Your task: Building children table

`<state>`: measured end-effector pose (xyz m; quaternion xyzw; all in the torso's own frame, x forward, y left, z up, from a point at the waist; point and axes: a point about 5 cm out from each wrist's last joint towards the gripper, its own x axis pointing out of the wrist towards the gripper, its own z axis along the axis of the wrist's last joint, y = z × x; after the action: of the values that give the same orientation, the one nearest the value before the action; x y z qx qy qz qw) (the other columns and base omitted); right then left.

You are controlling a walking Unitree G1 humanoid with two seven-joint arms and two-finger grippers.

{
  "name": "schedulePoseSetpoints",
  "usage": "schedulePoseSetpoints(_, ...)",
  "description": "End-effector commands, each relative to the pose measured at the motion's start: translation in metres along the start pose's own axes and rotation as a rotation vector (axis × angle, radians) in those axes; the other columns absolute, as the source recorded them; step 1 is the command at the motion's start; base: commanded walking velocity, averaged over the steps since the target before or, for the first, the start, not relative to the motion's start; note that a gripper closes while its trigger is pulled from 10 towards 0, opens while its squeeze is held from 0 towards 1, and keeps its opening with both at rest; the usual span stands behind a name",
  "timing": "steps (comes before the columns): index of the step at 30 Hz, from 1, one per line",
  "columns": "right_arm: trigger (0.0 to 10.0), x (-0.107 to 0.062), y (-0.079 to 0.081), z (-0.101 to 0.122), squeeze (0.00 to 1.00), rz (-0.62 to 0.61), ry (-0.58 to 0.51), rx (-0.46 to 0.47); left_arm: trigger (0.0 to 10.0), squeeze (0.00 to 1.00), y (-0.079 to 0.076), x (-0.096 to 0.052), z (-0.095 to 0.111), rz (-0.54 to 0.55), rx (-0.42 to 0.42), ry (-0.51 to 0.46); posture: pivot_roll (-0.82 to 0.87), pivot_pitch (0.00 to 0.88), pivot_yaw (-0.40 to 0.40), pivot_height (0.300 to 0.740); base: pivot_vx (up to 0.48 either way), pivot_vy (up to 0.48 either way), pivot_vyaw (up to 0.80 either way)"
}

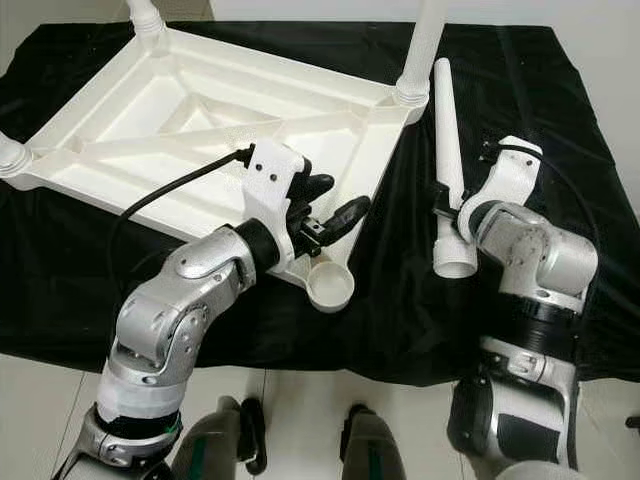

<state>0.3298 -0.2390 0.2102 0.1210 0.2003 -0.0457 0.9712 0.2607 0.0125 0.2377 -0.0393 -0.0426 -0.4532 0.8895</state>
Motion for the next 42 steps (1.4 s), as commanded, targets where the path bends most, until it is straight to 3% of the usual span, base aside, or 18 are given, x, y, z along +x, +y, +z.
schedulePoseSetpoints(1,10.0,0.006,-0.002,-0.019,0.0,0.004,0.112,0.0,10.0,0.0,0.003,0.0,0.0,0.081,-0.009,0.003,-0.06,0.173,0.065,0.74,0.0,0.0,0.0)
schedulePoseSetpoints(4,10.0,0.008,-0.003,-0.014,0.0,0.017,0.139,-0.005,10.0,0.0,0.002,0.001,0.001,0.077,-0.007,0.001,-0.06,0.165,0.066,0.74,0.0,0.0,0.0)
schedulePoseSetpoints(10,10.0,0.016,-0.006,-0.012,0.0,-0.082,0.207,-0.043,10.0,0.0,0.005,0.004,0.006,0.092,-0.007,-0.019,-0.06,0.157,0.063,0.74,0.0,0.0,0.0)
schedulePoseSetpoints(11,5.6,0.017,-0.005,-0.016,0.0,-0.091,0.246,-0.045,10.0,0.0,0.005,0.004,0.008,0.091,-0.005,-0.024,-0.06,0.157,0.061,0.74,0.0,0.0,0.0)
schedulePoseSetpoints(13,5.6,0.017,-0.005,-0.016,0.0,-0.091,0.246,-0.045,10.0,0.0,0.005,0.004,0.008,0.091,-0.005,-0.024,-0.06,0.157,0.061,0.74,0.0,0.0,0.0)
schedulePoseSetpoints(14,1.4,0.018,-0.004,-0.021,0.0,-0.088,0.297,-0.035,10.0,0.0,0.005,0.005,0.008,0.091,-0.001,-0.027,-0.07,0.149,0.057,0.74,0.0,0.0,0.0)
schedulePoseSetpoints(15,1.4,0.018,-0.004,-0.021,0.0,-0.088,0.297,-0.035,10.0,0.0,0.005,0.005,0.008,0.091,-0.001,-0.027,-0.07,0.149,0.057,0.74,0.0,0.0,0.0)
schedulePoseSetpoints(16,0.0,0.02,-0.003,-0.026,0.0,-0.086,0.332,-0.03,10.0,0.0,0.005,0.006,0.009,0.09,0.008,-0.03,-0.07,0.137,0.05,0.74,0.0,0.0,0.0)
schedulePoseSetpoints(24,0.0,0.024,0.003,-0.038,0.0,-0.075,0.422,0.002,10.0,0.0,0.008,0.009,0.012,0.094,0.034,-0.045,-0.08,0.102,0.042,0.74,0.0,0.0,0.0)
schedulePoseSetpoints(30,0.0,0.026,0.004,-0.037,0.0,-0.079,0.413,-0.008,10.0,0.0,0.009,0.009,0.013,0.096,0.04,-0.05,-0.08,0.09,0.039,0.74,0.0,0.0,0.0)
schedulePoseSetpoints(32,0.0,0.026,0.007,-0.031,0.0,-0.084,0.356,-0.022,10.0,0.0,0.01,0.009,0.013,0.098,0.048,-0.054,-0.07,0.083,0.038,0.74,0.0,0.0,0.0)
schedulePoseSetpoints(34,0.0,0.025,0.009,-0.014,0.0,-0.109,0.201,-0.03,10.0,0.0,0.013,0.009,0.015,0.104,0.055,-0.063,-0.07,0.085,0.038,0.74,0.0,0.0,0.0)
schedulePoseSetpoints(36,0.0,0.023,0.01,-0.008,0.0,-0.117,0.152,-0.03,10.0,0.0,0.014,0.009,0.015,0.106,0.054,-0.065,-0.07,0.085,0.038,0.74,0.0,0.0,0.0)
schedulePoseSetpoints(37,0.0,0.02,0.01,0.001,0.0,-0.115,0.059,-0.026,10.0,0.0,0.015,0.008,0.015,0.109,0.053,-0.067,-0.07,0.089,0.038,0.74,0.0,0.0,0.0)
schedulePoseSetpoints(38,10.0,0.017,0.011,0.009,0.0,-0.088,-0.041,0.014,10.0,0.0,0.018,0.007,0.016,0.113,0.052,-0.07,-0.06,0.093,0.038,0.74,0.0,0.0,0.0)
schedulePoseSetpoints(40,10.0,0.013,0.009,0.017,0.0,-0.081,-0.17,0.058,10.0,0.0,0.021,0.006,0.017,0.117,0.052,-0.074,-0.05,0.097,0.039,0.74,0.0,0.0,0.0)
schedulePoseSetpoints(42,10.0,0.011,0.009,0.016,0.0,-0.081,-0.215,0.042,10.0,0.0,0.023,0.005,0.017,0.117,0.047,-0.076,-0.05,0.097,0.039,0.74,0.0,0.0,0.0)
